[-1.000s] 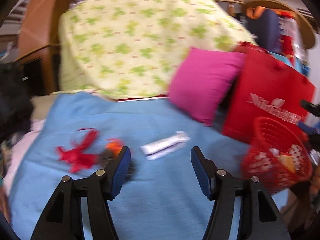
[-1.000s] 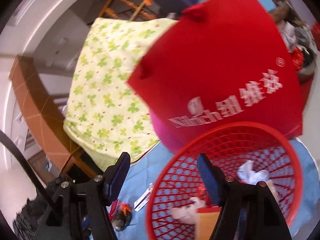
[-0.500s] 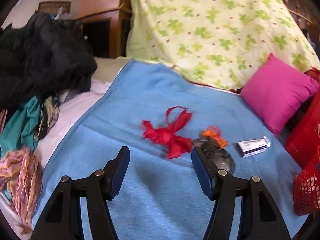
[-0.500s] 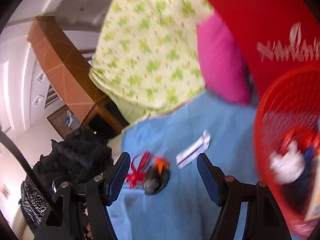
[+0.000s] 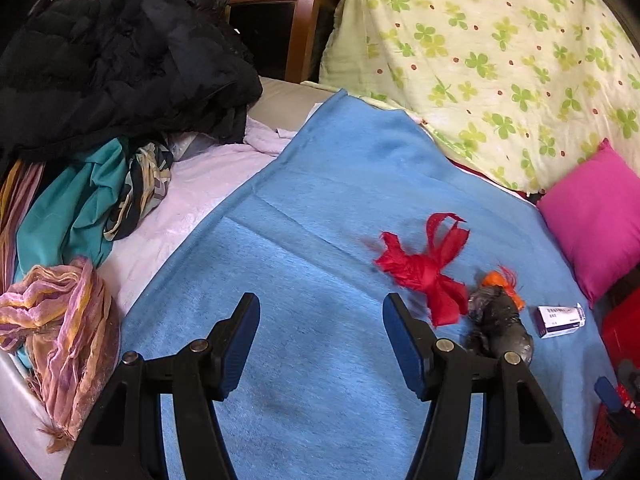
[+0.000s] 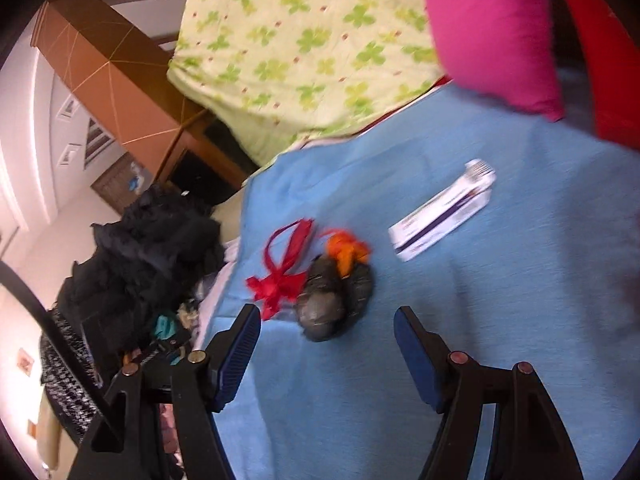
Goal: Collect trash
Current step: 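Move both open tools back over the red ribbon and black bundle, then grasp the red ribbon with the left tool while the right tool grasps the black plastic bundle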
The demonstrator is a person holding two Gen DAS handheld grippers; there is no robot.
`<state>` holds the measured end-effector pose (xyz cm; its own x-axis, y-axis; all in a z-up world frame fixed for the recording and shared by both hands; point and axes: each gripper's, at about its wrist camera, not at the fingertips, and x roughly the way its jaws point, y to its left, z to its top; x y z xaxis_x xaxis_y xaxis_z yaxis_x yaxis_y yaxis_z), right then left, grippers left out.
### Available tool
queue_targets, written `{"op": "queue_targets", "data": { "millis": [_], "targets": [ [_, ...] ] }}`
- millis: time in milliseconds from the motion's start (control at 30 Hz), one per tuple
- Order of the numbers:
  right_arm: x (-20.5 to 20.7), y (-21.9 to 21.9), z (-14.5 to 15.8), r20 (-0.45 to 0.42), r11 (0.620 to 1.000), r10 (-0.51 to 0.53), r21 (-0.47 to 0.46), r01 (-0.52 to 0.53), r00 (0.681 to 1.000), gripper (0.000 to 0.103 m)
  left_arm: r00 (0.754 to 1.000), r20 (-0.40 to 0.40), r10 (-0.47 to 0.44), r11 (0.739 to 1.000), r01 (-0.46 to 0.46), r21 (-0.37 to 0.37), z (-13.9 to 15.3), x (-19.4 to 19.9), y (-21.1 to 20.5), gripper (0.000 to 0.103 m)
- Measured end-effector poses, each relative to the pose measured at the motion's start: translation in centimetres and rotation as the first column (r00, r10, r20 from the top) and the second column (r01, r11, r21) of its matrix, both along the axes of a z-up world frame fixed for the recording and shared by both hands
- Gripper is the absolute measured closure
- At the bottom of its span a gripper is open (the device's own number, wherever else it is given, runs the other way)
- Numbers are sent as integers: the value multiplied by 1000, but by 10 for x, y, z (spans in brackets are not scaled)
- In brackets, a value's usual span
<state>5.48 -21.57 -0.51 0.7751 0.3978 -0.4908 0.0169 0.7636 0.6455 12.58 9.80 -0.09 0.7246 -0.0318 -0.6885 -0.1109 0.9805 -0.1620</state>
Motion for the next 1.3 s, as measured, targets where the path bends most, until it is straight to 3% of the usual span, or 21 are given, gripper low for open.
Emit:
{"op": "queue_targets", "data": {
  "millis": [233, 333, 467, 533, 733, 900, 1000, 1100, 1200, 1300],
  "targets": [
    [58, 55, -9, -23, 984, 101, -143, -103, 995, 34, 1000, -6, 0, 1000, 0, -29, -4, 17, 4, 38],
    [81, 68, -20, -67, 976, 101, -189, -112, 993, 45, 999, 1, -42, 999, 42, -34, -7, 32, 0, 38],
    [103, 73, -40, -132, 969, 68, -228, -97, 989, 48, 994, -6, -107, 989, 106, -105, -18, 60, -9, 38],
    [112, 76, -53, -179, 966, 79, -228, -119, 981, 61, 992, -17, -128, 983, 125, -132, -26, 74, -16, 38],
    [102, 72, -52, -163, 966, 86, -227, -122, 983, 68, 991, -45, -130, 947, 110, -303, -50, 112, -30, 38],
    [86, 56, -45, -153, 971, 84, -210, -116, 985, 68, 987, -105, -119, 926, 72, -372, -75, 132, -44, 38],
    [80, 47, -40, -150, 975, 76, -196, -105, 986, 68, 988, -94, -124, 924, 80, -373, -78, 132, -55, 40],
    [74, 41, -34, -138, 974, 71, -205, -98, 988, 68, 985, -99, -141, 916, 92, -391, -79, 130, -60, 62],
    [68, 35, -27, -120, 976, 59, -203, -82, 991, 68, 987, -78, -139, 931, 104, -350, -72, 122, -65, 73],
    [58, 25, -17, -95, 978, 45, -199, -63, 994, 68, 988, -53, -146, 940, 121, -320, -60, 112, -69, 77]
  ]
}}
